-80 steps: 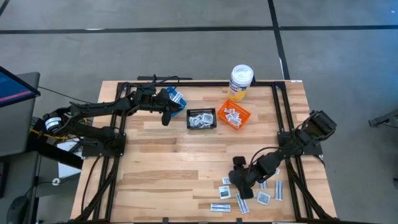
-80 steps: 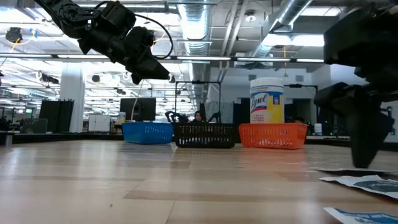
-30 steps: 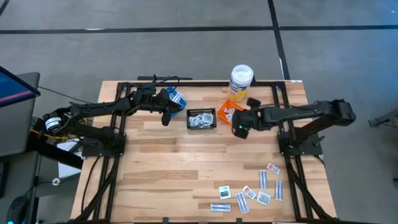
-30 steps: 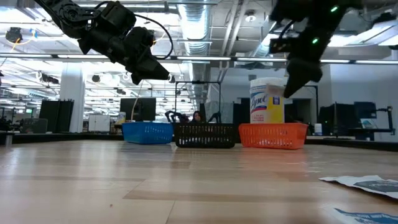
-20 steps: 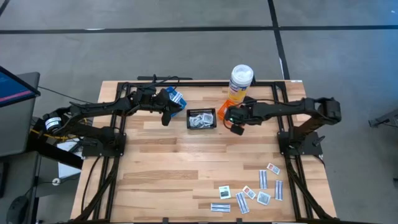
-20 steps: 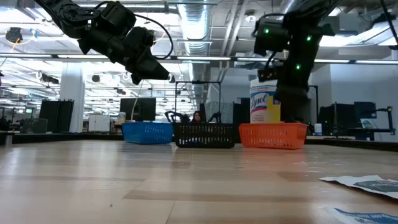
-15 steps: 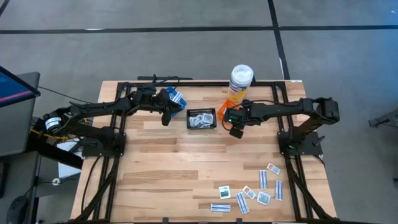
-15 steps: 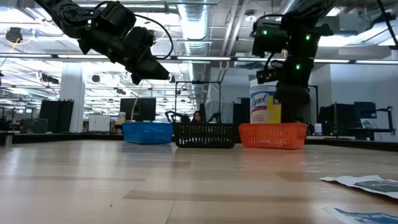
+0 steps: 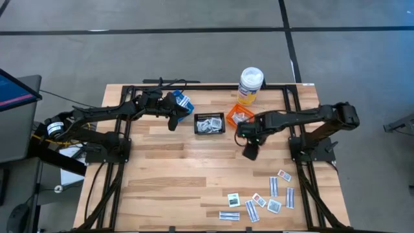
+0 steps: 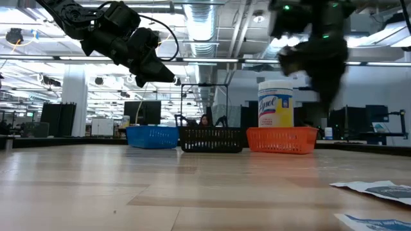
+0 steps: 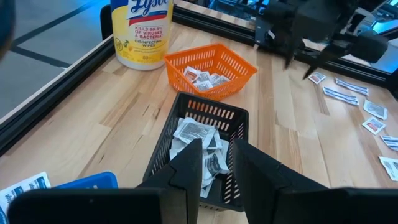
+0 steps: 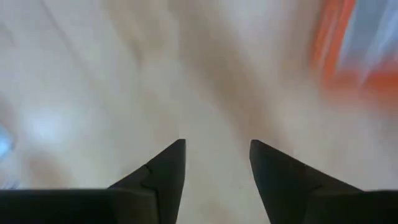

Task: Pick & Place First Aid Supplies
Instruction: Put the bandage into the blue container

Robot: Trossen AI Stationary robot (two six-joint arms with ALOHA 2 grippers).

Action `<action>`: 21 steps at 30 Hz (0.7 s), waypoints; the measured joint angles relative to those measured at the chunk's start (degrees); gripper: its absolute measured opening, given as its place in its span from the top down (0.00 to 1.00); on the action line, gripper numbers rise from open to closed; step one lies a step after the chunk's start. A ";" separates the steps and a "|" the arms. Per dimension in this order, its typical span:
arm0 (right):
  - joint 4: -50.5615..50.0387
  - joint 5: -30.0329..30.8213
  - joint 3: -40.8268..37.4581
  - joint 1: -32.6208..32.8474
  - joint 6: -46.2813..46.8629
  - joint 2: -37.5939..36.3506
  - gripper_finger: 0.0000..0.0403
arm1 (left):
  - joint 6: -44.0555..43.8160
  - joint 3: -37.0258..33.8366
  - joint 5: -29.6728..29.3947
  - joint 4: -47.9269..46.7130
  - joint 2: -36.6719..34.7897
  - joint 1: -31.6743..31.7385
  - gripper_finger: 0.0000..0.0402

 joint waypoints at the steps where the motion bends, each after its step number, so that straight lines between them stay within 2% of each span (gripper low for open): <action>1: -3.56 -2.90 -0.04 0.91 3.47 0.00 0.57 | 0.01 0.00 0.00 -0.08 0.00 0.00 0.78; 5: -10.76 -13.33 -2.59 6.13 12.34 0.48 0.56 | 0.01 0.00 -0.01 -0.19 0.00 0.00 0.78; 9: -9.24 -20.92 -7.61 11.25 23.12 0.34 0.58 | 0.01 0.00 -0.01 -0.35 0.00 -0.02 0.78; 15: 2.56 -23.57 -13.82 19.52 41.99 0.33 0.62 | 0.01 0.00 0.00 -0.35 0.01 0.01 0.78; 21: 11.44 -22.40 -17.62 25.69 56.85 0.35 0.63 | 0.01 0.00 0.01 -0.35 0.02 0.01 0.78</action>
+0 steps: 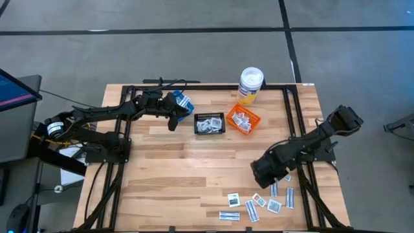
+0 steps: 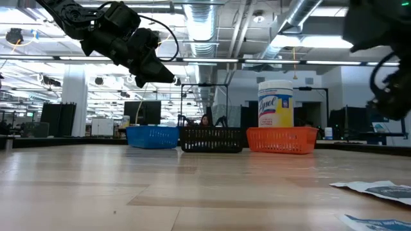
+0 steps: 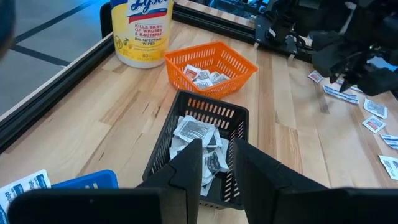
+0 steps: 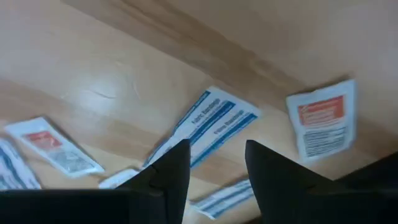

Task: Pick & Place First Aid Supplies
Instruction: Put the bandage into the blue container

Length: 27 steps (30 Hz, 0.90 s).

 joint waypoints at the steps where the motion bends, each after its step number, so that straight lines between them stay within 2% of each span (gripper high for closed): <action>1: 1.28 0.17 -0.39 0.74 2.07 0.07 0.63 | 0.00 0.00 0.00 0.00 -0.02 -0.02 0.78; 6: 7.18 2.82 -3.31 3.31 8.31 0.08 0.63 | 0.00 0.00 0.00 0.00 0.00 -0.02 0.78; 10: 7.77 5.00 -4.35 3.85 10.64 -0.08 0.65 | 0.00 0.00 0.00 0.00 0.00 0.00 0.78; 13: 7.93 5.31 -5.09 3.78 10.43 -0.10 0.71 | 0.00 0.00 0.00 0.00 0.00 0.00 0.78; 22: 8.22 6.81 -5.27 3.71 8.23 -0.04 0.97 | 0.00 0.00 0.00 0.02 0.00 0.00 0.78; 27: 6.90 9.75 -1.93 2.27 4.26 0.27 0.98 | -0.66 0.00 0.00 0.04 0.00 -0.02 0.78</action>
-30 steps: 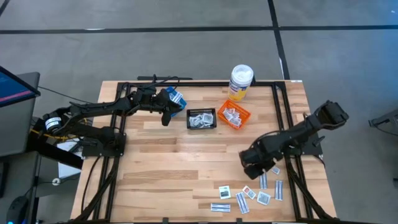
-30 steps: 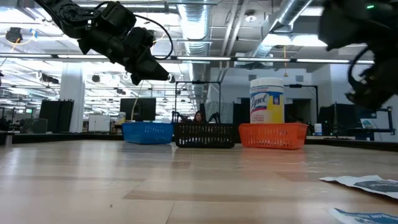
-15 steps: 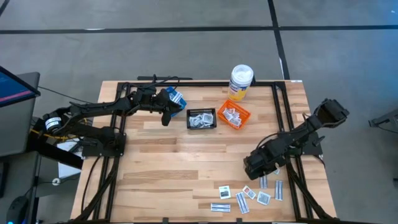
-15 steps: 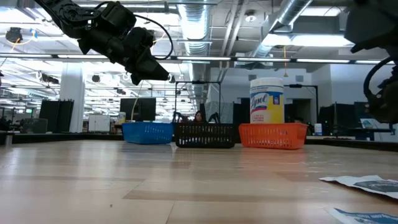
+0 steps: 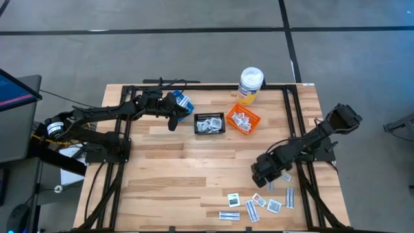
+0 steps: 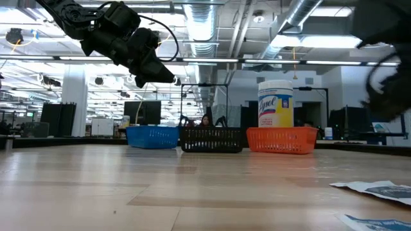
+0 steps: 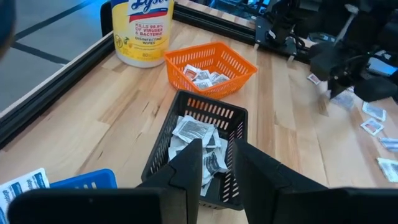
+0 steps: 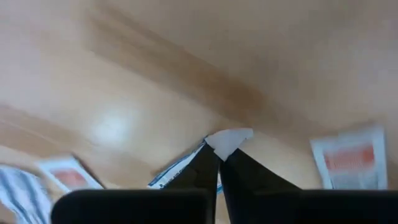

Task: Pick & Place First Aid Supplies
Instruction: Put the bandage into the blue container

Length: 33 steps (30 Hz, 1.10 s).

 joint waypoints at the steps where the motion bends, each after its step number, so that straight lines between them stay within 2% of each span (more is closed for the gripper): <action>1: -0.59 2.43 1.14 -0.40 -1.63 0.08 0.98 | -0.73 0.00 0.00 0.04 0.00 0.00 0.78; 7: -4.64 17.07 8.91 -3.98 -15.73 0.01 0.99 | -1.26 0.00 -0.02 0.46 0.00 -2.78 0.78; 10: -4.08 31.64 11.26 -6.14 -27.42 0.01 0.98 | -0.96 0.00 -0.02 0.90 0.00 -6.12 0.78; 13: 1.50 47.81 11.86 -8.78 -39.58 0.01 0.98 | -0.92 -0.02 -0.01 1.55 0.00 -9.85 0.78; 16: 12.11 57.44 11.89 -12.02 -49.99 -0.03 0.99 | -1.12 -0.02 -2.41 3.32 0.40 -14.01 0.78; 20: 26.71 56.21 11.92 -16.51 -60.37 -0.03 0.99 | -1.09 -0.02 -9.06 8.42 3.79 -19.16 0.78; 23: 33.97 54.52 11.96 -19.12 -65.14 0.23 0.99 | -1.09 -0.02 -11.67 14.34 8.69 -21.36 0.78; 27: 37.60 54.38 11.99 -21.32 -69.41 0.45 0.99 | -1.24 -0.02 -11.93 24.81 15.63 -22.23 0.78; 33: 38.02 53.68 11.99 -23.16 -69.71 1.03 0.99 | -3.57 0.00 -12.50 37.74 23.48 -21.27 0.78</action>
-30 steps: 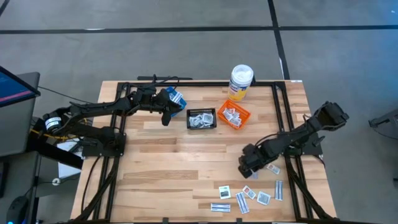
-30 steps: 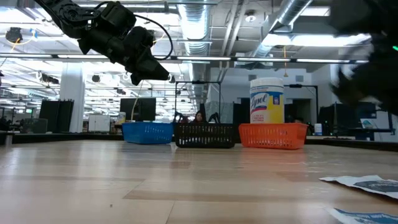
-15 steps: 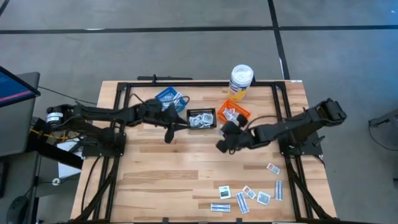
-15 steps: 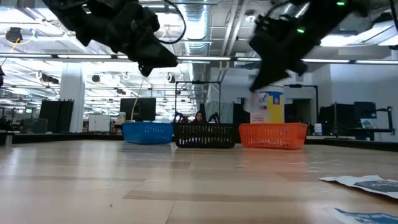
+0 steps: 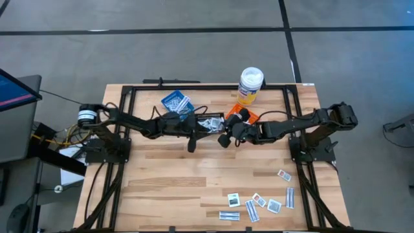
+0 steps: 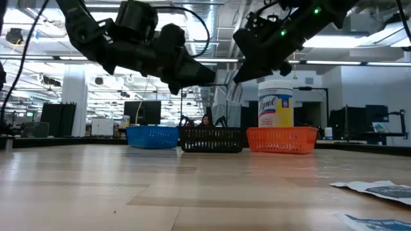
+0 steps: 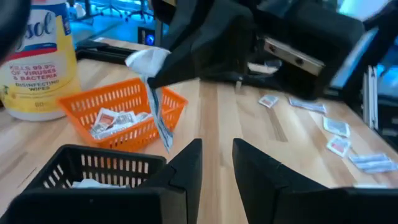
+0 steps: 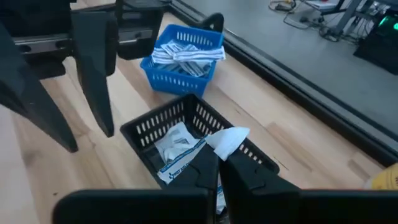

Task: Pick & Place First Aid Supplies
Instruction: Put the bandage into the blue container

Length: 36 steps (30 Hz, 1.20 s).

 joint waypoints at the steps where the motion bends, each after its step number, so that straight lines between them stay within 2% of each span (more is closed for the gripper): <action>1: -0.06 -0.36 0.00 -0.22 -0.01 0.06 0.98 | -1.02 0.00 0.01 1.44 0.94 0.34 0.78; 5: 2.44 -0.64 0.00 -0.47 0.01 0.10 0.98 | -4.94 0.02 -0.04 6.49 4.09 1.68 0.78; 15: 5.71 -0.80 0.00 -0.47 0.10 0.10 0.98 | -5.26 0.02 -1.06 13.30 7.91 2.19 0.78; 19: 7.18 -0.79 0.00 -0.47 1.04 0.10 0.98 | -4.61 0.02 -4.27 13.30 7.91 2.22 0.78; 25: 8.07 -0.81 0.00 -0.47 1.08 0.10 0.99 | -4.50 0.02 -4.31 13.28 7.91 2.19 0.78; 33: 0.53 -0.96 0.00 -0.88 3.41 0.08 0.99 | -2.57 0.02 -4.31 13.28 7.91 2.19 0.78; 36: 2.18 -3.57 0.00 -1.48 3.64 0.08 0.99 | -1.70 0.02 -4.31 13.26 7.91 2.21 0.78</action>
